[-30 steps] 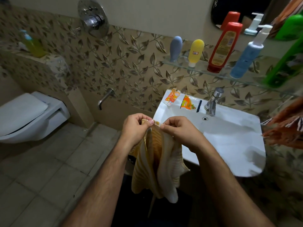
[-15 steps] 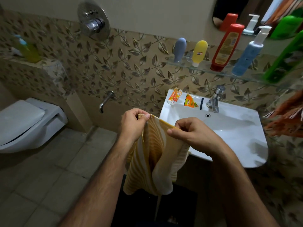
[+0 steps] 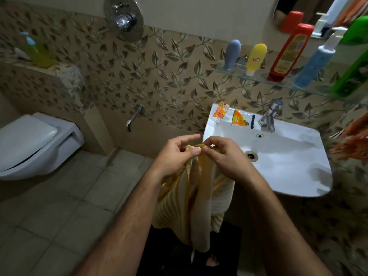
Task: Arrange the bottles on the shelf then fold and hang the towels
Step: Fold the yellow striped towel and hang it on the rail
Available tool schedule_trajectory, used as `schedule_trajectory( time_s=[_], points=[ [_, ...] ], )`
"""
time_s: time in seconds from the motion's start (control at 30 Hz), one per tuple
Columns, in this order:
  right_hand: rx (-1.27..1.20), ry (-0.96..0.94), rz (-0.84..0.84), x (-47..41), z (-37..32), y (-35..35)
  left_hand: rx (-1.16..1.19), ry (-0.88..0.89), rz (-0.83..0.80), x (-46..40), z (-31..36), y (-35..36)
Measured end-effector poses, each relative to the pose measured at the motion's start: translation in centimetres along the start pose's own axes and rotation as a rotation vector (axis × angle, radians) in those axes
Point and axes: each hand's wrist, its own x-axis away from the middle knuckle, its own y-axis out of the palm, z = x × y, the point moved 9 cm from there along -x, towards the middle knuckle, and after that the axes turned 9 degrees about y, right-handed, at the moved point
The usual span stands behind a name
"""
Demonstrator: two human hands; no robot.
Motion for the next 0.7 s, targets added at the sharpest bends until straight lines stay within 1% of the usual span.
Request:
schedule_trajectory(
  time_s=[0.07,0.13,0.27,0.33,0.43,0.6,0.7],
  points=[
    [0.008,-0.006,-0.013,0.1,-0.4,0.7,0.026,0.002,-0.044,0.1,0.0,0.2],
    [0.011,0.018,-0.031,0.2,-0.5,0.9,0.009,-0.012,-0.016,0.2,-0.6,-0.4],
    [0.051,0.124,-0.074,0.6,0.5,0.8,-0.214,-0.053,0.198,-0.1,-2.2,-2.9],
    [0.044,0.148,-0.083,1.2,0.8,0.0,-0.255,-0.087,0.272,-0.2,-2.7,-3.9],
    [-0.001,0.15,-0.094,2.2,0.8,-1.1,-0.28,-0.11,0.278,-0.3,-3.0,-4.1],
    [0.036,0.165,-0.016,3.0,1.5,-2.8,-0.324,-0.115,0.295,-0.2,-2.5,-4.0],
    [0.024,0.17,-0.009,3.4,1.9,-3.4,-0.312,-0.144,0.28,0.4,-2.5,-4.8]
  ],
)
